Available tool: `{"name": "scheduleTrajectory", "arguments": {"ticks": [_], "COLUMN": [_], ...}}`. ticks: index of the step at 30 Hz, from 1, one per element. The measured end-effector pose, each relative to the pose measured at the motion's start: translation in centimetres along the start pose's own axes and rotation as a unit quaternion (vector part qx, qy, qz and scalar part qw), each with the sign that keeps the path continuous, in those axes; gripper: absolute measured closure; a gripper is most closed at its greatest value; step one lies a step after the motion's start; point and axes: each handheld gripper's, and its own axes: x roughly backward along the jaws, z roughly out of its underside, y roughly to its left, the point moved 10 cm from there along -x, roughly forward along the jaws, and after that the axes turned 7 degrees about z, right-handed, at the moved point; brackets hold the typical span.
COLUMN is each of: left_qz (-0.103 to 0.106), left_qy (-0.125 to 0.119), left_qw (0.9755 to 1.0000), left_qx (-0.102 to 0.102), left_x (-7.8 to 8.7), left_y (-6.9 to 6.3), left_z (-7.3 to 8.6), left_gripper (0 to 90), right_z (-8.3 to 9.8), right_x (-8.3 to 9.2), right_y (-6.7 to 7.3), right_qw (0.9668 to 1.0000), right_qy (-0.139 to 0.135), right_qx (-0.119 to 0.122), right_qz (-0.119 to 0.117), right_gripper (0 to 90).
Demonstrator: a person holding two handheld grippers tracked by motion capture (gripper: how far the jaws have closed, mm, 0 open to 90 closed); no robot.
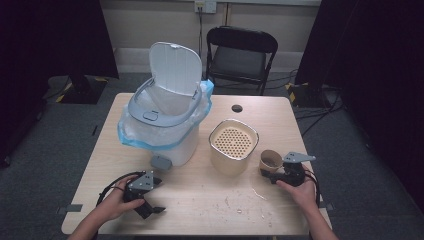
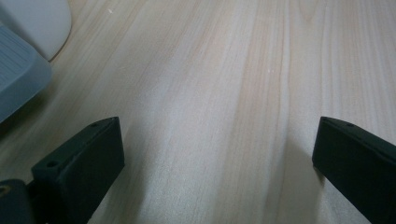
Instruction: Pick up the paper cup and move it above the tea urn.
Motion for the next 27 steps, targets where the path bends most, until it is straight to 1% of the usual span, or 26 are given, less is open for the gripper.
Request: {"name": "scheduleTrajectory", "arguments": {"ticks": [3, 5, 12, 19, 27], "left_qz": [0.0, 0.0, 0.001, 0.002, 0.0], "left_qy": [0.0, -0.001, -0.003, -0.002, 0.0], "left_qw": [1.0, 1.0, 1.0, 1.0, 1.0], "left_qx": [0.0, 0.0, 0.0, 0.0, 0.0], "left_x": [0.0, 0.0, 0.0, 0.0, 0.0], "left_y": [0.0, 0.0, 0.0, 0.0, 0.0], "left_z": [0.0, 0.0, 0.0, 0.0, 0.0], "left_gripper": [1.5, 1.6, 1.5, 1.5, 1.5], "right_z": [-0.1, -0.4, -2.0, -3.7, -5.2], "right_x": [0.1, 0.3, 1.0, 1.5, 1.8], "right_y": [-0.2, -0.3, -0.9, -1.4, -1.4], "right_qw": [1.0, 1.0, 0.9999, 0.9997, 0.9996], "right_qy": [0.002, -0.003, -0.001, 0.004, 0.01], "right_qx": [0.001, -0.006, -0.005, 0.003, 0.012], "right_qz": [0.004, 0.002, 0.013, 0.025, 0.024], "right_gripper": [35.8, 36.1, 37.1, 37.6, 37.9]}}
